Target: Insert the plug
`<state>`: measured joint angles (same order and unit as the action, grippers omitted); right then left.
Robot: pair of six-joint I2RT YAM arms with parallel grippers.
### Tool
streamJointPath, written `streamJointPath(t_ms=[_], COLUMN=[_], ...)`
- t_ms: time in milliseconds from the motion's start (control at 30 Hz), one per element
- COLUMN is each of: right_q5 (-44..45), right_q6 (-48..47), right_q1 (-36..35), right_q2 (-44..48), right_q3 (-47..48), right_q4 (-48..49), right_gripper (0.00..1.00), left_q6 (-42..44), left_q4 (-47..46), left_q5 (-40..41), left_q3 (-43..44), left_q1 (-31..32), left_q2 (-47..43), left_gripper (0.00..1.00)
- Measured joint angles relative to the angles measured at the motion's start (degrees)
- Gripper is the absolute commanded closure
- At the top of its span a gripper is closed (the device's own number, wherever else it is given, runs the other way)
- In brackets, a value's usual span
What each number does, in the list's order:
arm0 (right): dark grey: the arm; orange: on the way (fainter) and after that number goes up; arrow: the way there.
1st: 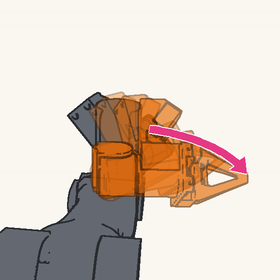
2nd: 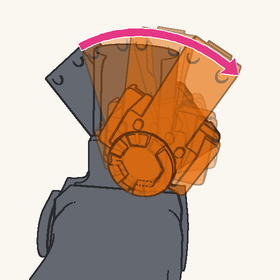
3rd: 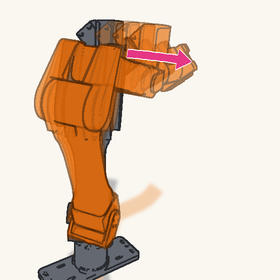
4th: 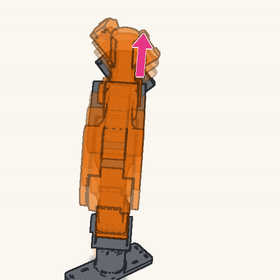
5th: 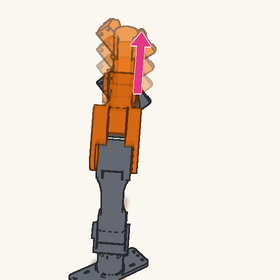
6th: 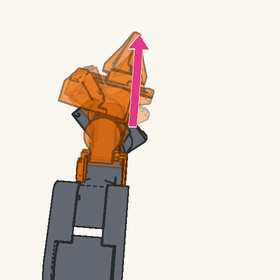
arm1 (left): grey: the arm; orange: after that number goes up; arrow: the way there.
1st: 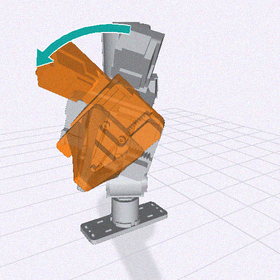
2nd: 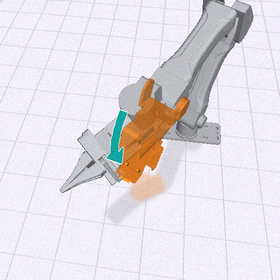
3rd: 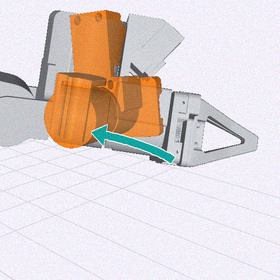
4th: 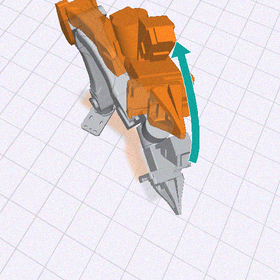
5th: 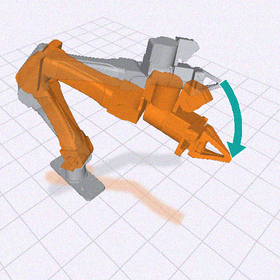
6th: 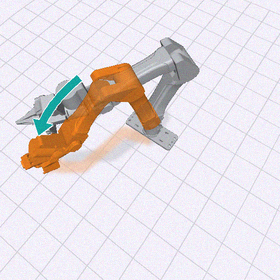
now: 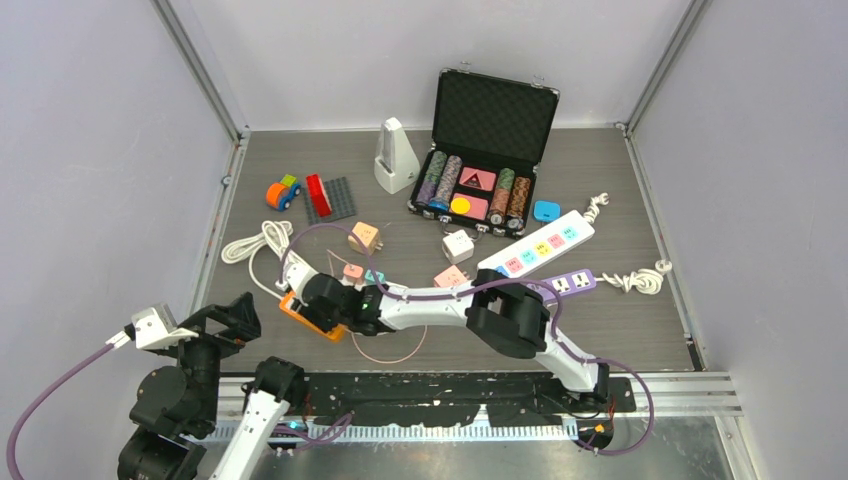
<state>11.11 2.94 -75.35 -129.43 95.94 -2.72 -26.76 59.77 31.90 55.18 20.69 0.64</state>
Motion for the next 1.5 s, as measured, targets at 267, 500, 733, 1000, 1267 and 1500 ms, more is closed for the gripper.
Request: streamJointPath(t_ms=[267, 500, 733, 1000, 1267, 1500], right_q5=[-2.6, -4.0, -4.0, -3.9, -4.0, -4.4], right_q6=[2.0, 3.3, 3.7, 3.9, 3.8, 2.6], right_q1=[0.0, 0.2, 0.5, 0.9, 1.9, 2.4], right_q2=[0.6, 0.6, 0.6, 2.0, 4.6, 4.2], right_q3=[1.2, 1.1, 1.1, 0.9, 1.7, 5.6], right_q4=[-4.7, -10.7, -11.3, -11.0, -9.8, -10.5], right_gripper=[0.35, 0.33, 0.22, 0.06, 0.09, 0.34], left_q6=[0.0, 0.0, 0.0, 0.2, 0.2, 0.2], left_q4=[-0.1, -0.4, -0.4, -0.4, -0.4, -0.4], left_q5=[0.0, 0.0, 0.0, 0.0, 0.0, 0.0], left_q3=[0.0, 0.0, 0.0, 0.0, 0.0, 0.0], left_q1=[0.0, 0.0, 0.0, 0.0, 0.0, 0.0], left_q2=[0.0, 0.0, 0.0, 0.0, 0.0, 0.0], left_gripper=[0.0, 0.01, 0.0, 0.0, 0.0, 0.0])
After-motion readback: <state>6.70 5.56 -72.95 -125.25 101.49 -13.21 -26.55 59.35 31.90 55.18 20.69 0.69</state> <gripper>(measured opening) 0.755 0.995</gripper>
